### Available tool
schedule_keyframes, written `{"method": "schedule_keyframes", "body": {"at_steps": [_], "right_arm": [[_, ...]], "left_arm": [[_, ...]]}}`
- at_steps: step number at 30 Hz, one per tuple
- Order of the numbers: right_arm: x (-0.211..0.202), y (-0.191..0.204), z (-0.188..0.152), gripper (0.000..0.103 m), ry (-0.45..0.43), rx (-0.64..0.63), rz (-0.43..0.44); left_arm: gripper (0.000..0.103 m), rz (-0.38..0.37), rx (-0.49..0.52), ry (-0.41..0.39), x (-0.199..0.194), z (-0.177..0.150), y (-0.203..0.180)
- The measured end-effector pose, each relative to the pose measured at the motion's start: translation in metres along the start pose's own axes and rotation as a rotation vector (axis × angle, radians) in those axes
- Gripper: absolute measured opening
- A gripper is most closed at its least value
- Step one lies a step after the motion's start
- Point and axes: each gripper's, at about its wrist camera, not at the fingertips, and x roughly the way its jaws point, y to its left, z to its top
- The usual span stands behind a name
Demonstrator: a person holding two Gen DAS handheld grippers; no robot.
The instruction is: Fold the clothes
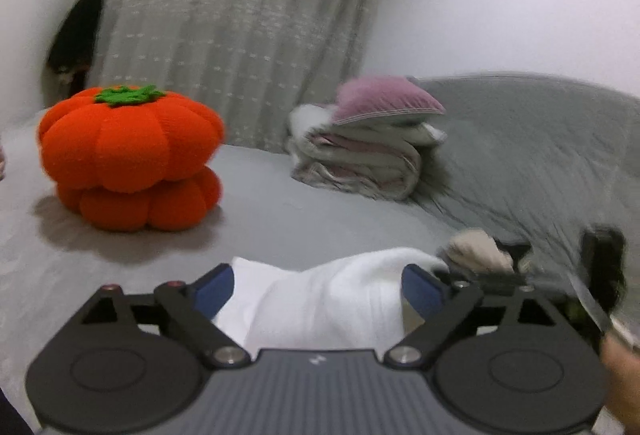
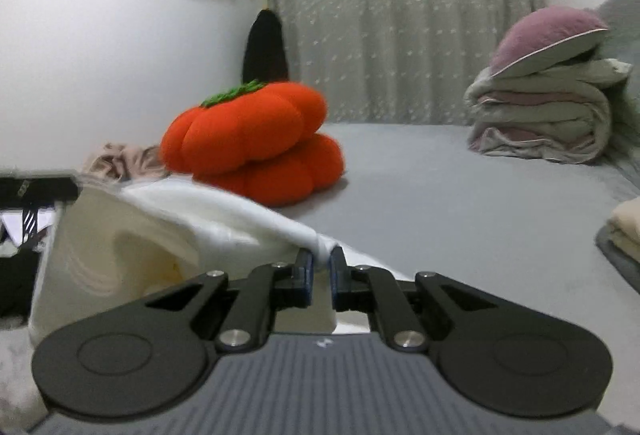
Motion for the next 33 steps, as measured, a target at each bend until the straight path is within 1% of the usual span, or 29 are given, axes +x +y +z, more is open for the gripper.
{"method": "schedule_keyframes", "body": {"at_steps": [2,4,7,8,9,11,14,16,17,19,20,21,22,23,24,25,26,27,28,31,33], "right_arm": [[0.001,0.0,-0.002,0.008,0.016,-0.001,-0.008],[0.003,0.001,-0.003,0.008,0.029,-0.001,-0.013],[-0.006,0.005,-0.006,0.008,0.023,0.001,-0.014],[-0.006,0.004,-0.004,0.008,0.022,0.004,-0.016],[-0.001,0.001,-0.002,0.008,0.023,0.008,-0.015],[0.007,-0.003,0.0,0.008,0.03,0.016,-0.016],[0.01,-0.007,-0.001,0.009,0.044,0.032,-0.022],[0.012,-0.009,-0.001,0.009,0.054,0.043,-0.026],[0.013,-0.009,-0.002,0.009,0.059,0.046,-0.027],[0.014,-0.01,-0.004,0.01,0.076,0.052,-0.025],[0.015,-0.012,-0.006,0.011,0.085,0.058,-0.021],[0.017,-0.012,-0.007,0.012,0.094,0.063,-0.019],[0.018,-0.013,-0.008,0.02,0.103,0.068,-0.016],[0.019,-0.014,-0.01,0.02,0.117,0.073,-0.018],[0.021,-0.015,-0.012,0.022,0.132,0.078,-0.021],[0.022,-0.017,-0.014,0.029,0.148,0.083,-0.024],[0.024,-0.018,-0.016,0.038,0.164,0.089,-0.025],[0.026,-0.019,-0.018,0.054,0.182,0.095,-0.024],[0.028,-0.02,-0.021,0.062,0.2,0.098,-0.017],[0.035,-0.021,-0.029,0.063,0.254,0.111,0.008],[0.037,-0.017,-0.032,0.063,0.272,0.108,0.035]], "left_arm": [[0.098,-0.021,0.087,0.035,-0.003,-0.011,-0.016],[0.1,-0.018,0.192,0.067,-0.006,-0.026,-0.034],[0.101,0.026,0.415,0.14,-0.005,-0.058,-0.061],[0.101,0.05,0.501,0.159,-0.004,-0.071,-0.07],[0.101,0.066,0.558,0.172,-0.004,-0.08,-0.075],[0.101,0.085,0.635,0.221,0.0,-0.1,-0.08],[0.101,0.113,0.668,0.314,0.011,-0.121,-0.079],[0.101,0.159,0.721,0.344,0.017,-0.13,-0.076],[0.1,0.185,0.724,0.352,0.019,-0.13,-0.072],[0.086,0.206,0.654,0.363,0.02,-0.122,-0.058],[0.07,0.203,0.602,0.37,0.02,-0.114,-0.05],[0.055,0.181,0.55,0.38,0.018,-0.107,-0.042],[0.046,0.159,0.5,0.384,0.017,-0.1,-0.035],[0.031,0.149,0.449,0.377,0.014,-0.094,-0.03],[0.023,0.138,0.398,0.369,0.011,-0.087,-0.025],[0.021,0.131,0.35,0.36,0.008,-0.081,-0.019],[0.016,0.138,0.313,0.341,0.004,-0.076,-0.013],[0.012,0.146,0.277,0.321,0.001,-0.071,-0.006],[0.012,0.153,0.241,0.302,-0.002,-0.066,0.001],[0.01,0.175,0.132,0.243,-0.012,-0.051,0.02],[0.01,0.19,0.059,0.204,-0.019,-0.041,0.033]]}}
